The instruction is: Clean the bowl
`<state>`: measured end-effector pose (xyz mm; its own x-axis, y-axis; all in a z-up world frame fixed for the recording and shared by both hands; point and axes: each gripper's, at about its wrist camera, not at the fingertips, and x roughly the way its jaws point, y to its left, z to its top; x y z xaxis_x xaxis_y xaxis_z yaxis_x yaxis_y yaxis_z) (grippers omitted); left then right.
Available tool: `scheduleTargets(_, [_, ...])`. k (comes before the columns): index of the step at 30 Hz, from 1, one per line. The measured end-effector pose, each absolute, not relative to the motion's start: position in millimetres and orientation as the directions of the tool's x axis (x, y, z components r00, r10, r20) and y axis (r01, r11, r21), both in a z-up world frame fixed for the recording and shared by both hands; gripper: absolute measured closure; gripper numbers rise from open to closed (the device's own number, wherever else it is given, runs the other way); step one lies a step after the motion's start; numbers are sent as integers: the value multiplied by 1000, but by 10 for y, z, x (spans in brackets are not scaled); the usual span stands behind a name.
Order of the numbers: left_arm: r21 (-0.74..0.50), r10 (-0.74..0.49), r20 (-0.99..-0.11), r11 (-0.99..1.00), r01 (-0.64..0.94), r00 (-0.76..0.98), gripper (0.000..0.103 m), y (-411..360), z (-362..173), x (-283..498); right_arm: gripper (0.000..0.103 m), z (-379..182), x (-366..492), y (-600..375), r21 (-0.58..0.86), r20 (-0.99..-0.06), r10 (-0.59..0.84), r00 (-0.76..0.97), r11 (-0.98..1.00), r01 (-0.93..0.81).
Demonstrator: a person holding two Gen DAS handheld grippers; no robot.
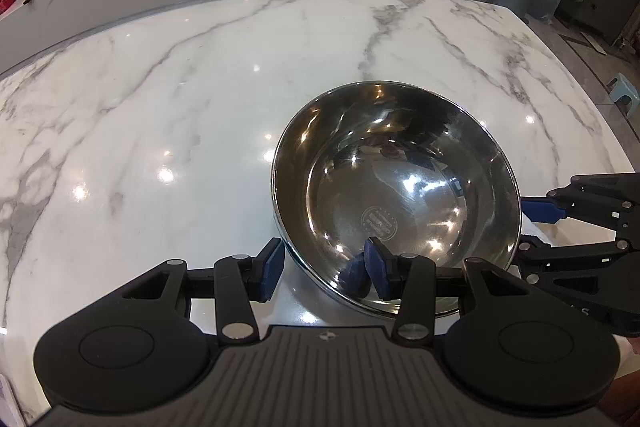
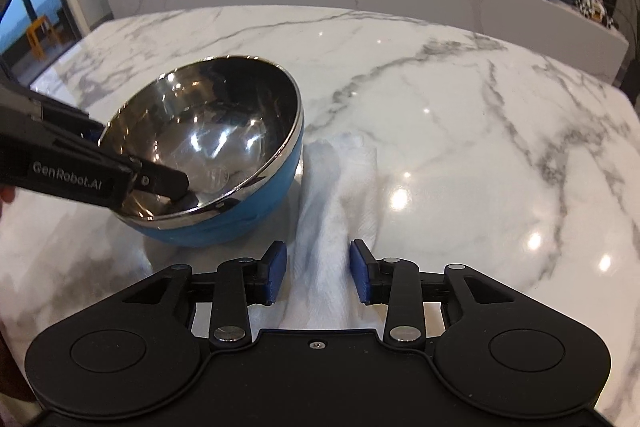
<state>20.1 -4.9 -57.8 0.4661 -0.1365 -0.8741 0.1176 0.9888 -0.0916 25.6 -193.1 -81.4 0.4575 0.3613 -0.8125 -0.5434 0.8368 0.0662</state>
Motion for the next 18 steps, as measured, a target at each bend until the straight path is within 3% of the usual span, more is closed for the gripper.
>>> scheduleTargets(8, [-88, -141, -875, 987, 135, 463, 61, -65, -581, 195, 87, -824, 268, -1954, 36, -812, 332, 480, 849, -527])
scheduleTargets(18, [-81, -125, -858, 991, 110, 497, 80, -25, -561, 264, 89, -546, 273, -2115, 115, -728, 426, 536, 848, -517])
